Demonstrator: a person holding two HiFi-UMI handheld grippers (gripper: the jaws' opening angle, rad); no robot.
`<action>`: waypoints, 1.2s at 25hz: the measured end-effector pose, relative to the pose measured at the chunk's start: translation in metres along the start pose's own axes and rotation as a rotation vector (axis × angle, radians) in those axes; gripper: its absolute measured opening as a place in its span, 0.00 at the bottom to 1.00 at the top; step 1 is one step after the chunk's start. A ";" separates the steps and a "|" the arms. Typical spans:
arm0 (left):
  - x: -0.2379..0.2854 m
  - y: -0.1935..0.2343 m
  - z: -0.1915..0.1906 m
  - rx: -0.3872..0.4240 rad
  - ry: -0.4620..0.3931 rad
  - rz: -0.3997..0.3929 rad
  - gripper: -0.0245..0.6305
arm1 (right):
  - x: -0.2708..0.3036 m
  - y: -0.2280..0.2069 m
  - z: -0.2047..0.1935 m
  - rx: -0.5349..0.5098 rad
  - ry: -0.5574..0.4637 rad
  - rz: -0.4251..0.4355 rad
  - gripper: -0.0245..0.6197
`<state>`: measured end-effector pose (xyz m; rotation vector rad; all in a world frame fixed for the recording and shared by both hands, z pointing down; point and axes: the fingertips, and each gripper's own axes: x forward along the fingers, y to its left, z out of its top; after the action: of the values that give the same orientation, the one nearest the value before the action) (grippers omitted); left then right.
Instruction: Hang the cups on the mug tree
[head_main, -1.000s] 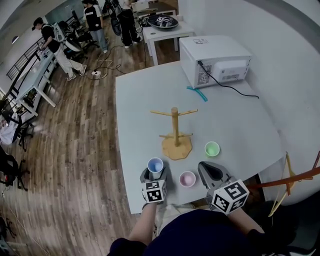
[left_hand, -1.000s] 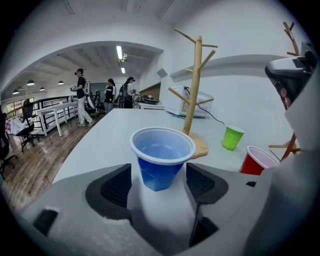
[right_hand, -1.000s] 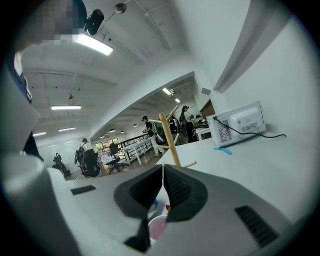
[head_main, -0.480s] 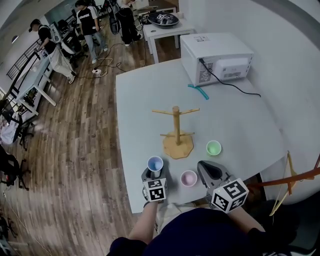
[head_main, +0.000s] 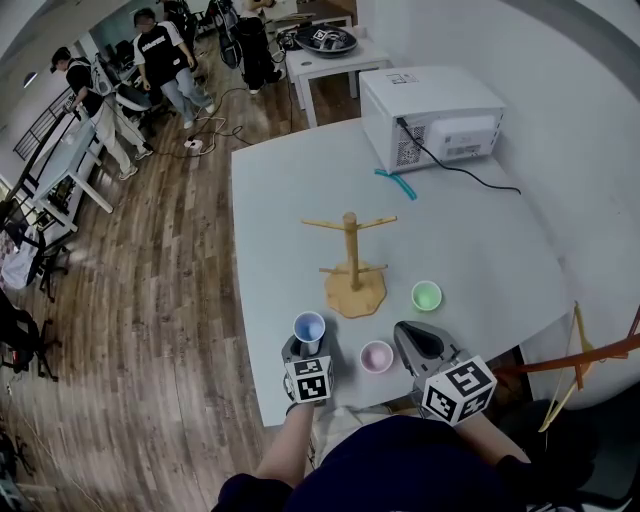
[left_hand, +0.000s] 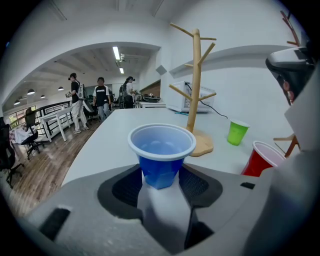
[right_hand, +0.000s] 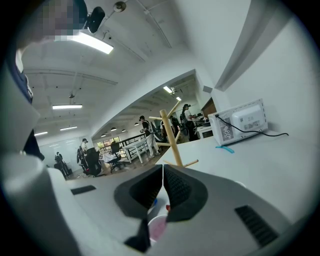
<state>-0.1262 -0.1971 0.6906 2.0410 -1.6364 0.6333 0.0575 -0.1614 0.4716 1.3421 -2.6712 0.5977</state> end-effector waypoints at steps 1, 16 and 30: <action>-0.001 0.000 0.002 0.002 -0.004 0.001 0.41 | 0.000 0.000 0.000 0.000 -0.001 0.001 0.08; -0.010 -0.002 0.020 0.071 -0.008 -0.001 0.41 | -0.011 0.003 0.002 -0.001 -0.020 0.012 0.09; -0.010 0.007 0.063 0.282 -0.035 0.047 0.41 | -0.032 0.009 -0.001 0.014 -0.045 0.020 0.08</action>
<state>-0.1298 -0.2291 0.6350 2.2244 -1.6998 0.8938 0.0694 -0.1322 0.4619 1.3500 -2.7239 0.5972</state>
